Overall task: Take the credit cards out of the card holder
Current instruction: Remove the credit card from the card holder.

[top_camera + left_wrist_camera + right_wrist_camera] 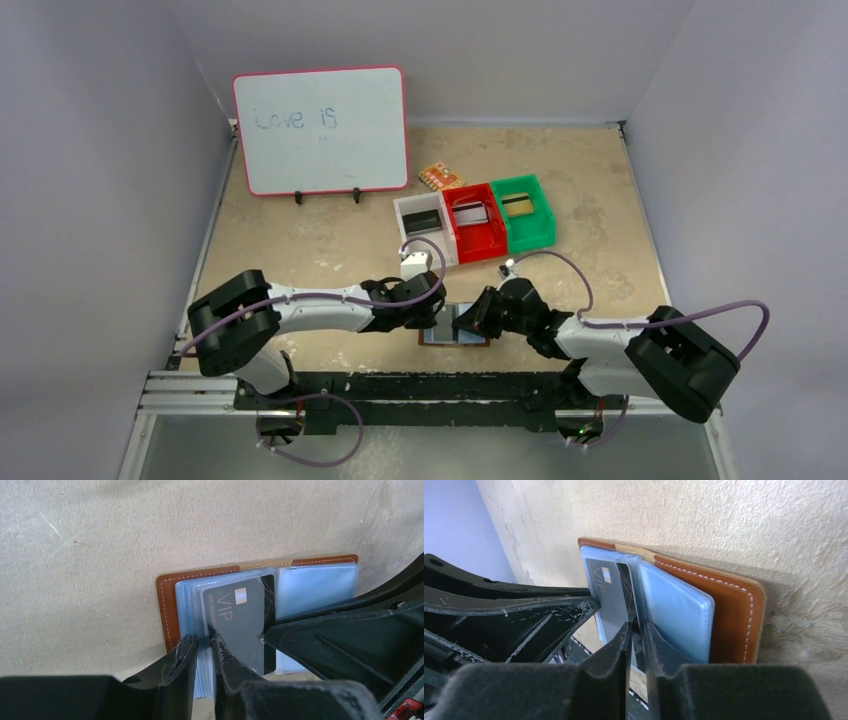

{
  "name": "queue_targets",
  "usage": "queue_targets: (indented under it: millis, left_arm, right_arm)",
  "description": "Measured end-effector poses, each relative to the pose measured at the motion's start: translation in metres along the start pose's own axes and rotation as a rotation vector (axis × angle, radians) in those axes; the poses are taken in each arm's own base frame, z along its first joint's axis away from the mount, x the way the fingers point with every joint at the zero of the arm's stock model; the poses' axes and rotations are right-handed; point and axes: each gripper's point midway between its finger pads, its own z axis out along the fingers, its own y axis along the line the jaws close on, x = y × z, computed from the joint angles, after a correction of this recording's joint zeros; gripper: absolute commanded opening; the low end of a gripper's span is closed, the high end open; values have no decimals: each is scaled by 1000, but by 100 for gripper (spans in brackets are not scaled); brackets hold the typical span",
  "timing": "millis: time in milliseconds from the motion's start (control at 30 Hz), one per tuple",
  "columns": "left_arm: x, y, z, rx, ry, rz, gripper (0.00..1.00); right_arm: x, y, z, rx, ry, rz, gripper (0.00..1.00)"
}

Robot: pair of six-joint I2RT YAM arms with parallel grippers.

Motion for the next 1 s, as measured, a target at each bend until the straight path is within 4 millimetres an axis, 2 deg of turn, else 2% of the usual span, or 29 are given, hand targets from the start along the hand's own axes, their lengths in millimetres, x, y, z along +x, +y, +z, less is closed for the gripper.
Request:
queue_targets:
  millis: [67,100,367,600,900,1000]
  left_arm:
    - [0,1,0,-4,-1,3,13]
    - [-1,1,0,-8,-3,4,12]
    - [-2,3,0,-24,-12,15,7]
    - [-2,0,3,-28,-12,20,5]
    - [-2,-4,5,-23,-14,22,3]
    - [-2,-4,5,-23,-15,22,4]
  right_arm:
    - [0,-1,1,2,3,-1,0]
    - [1,-2,2,5,4,-2,0]
    - [-1,-3,1,13,-4,0,0]
    - [-8,-3,-10,20,-57,11,0]
    - [-10,-13,-20,49,-90,31,0]
    - [-10,-14,-21,45,-94,33,8]
